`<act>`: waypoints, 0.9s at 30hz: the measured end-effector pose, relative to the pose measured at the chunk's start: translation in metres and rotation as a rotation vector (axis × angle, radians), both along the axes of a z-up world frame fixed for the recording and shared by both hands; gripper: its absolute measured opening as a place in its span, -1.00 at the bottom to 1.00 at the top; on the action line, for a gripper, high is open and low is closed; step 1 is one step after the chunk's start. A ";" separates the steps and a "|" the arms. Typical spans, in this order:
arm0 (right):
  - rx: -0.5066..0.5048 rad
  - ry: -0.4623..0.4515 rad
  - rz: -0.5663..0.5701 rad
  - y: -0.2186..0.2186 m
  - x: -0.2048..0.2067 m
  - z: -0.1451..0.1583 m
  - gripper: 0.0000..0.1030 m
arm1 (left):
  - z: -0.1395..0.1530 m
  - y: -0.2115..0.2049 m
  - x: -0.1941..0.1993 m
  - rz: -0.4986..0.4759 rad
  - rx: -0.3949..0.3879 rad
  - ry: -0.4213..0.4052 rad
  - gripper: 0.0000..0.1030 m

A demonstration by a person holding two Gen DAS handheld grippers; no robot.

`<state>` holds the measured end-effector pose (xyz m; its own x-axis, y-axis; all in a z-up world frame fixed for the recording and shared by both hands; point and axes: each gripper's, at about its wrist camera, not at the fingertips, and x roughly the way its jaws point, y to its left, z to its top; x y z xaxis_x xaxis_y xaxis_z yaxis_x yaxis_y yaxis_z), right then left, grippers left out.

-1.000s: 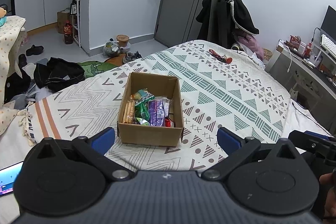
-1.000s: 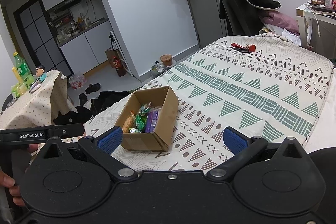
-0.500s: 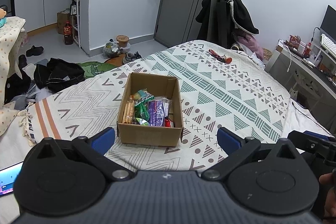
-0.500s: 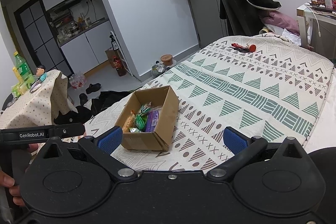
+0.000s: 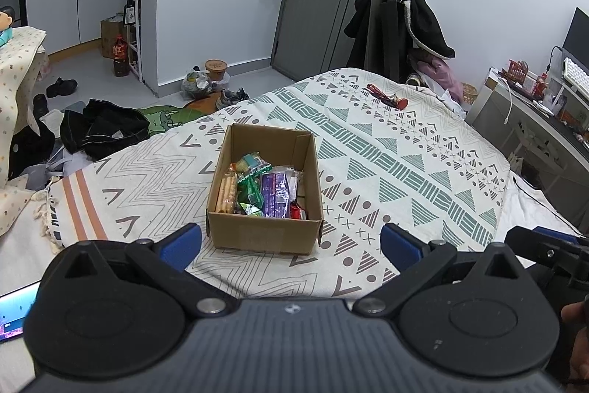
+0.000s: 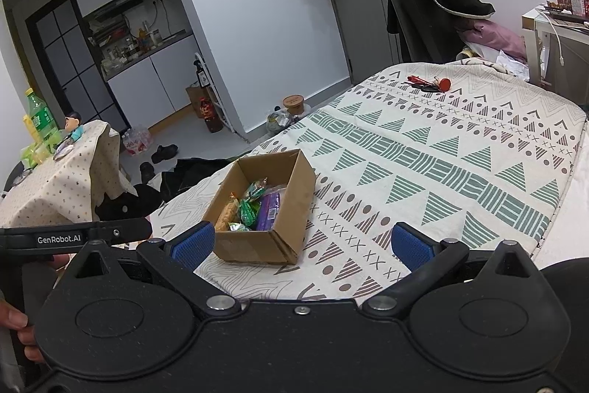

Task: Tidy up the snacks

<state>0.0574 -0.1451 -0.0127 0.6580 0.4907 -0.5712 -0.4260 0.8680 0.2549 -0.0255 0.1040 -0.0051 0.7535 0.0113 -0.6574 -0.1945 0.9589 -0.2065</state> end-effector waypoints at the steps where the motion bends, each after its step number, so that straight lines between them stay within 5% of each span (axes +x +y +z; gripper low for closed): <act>1: 0.000 0.000 0.000 0.000 0.000 0.000 1.00 | -0.002 0.000 -0.001 -0.001 0.000 0.000 0.99; 27: -0.007 0.002 0.008 0.003 0.000 -0.001 1.00 | -0.003 0.001 -0.004 -0.010 -0.002 0.003 0.99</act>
<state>0.0572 -0.1422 -0.0135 0.6527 0.4921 -0.5760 -0.4328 0.8663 0.2495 -0.0295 0.1050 -0.0080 0.7514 0.0021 -0.6598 -0.1854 0.9604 -0.2081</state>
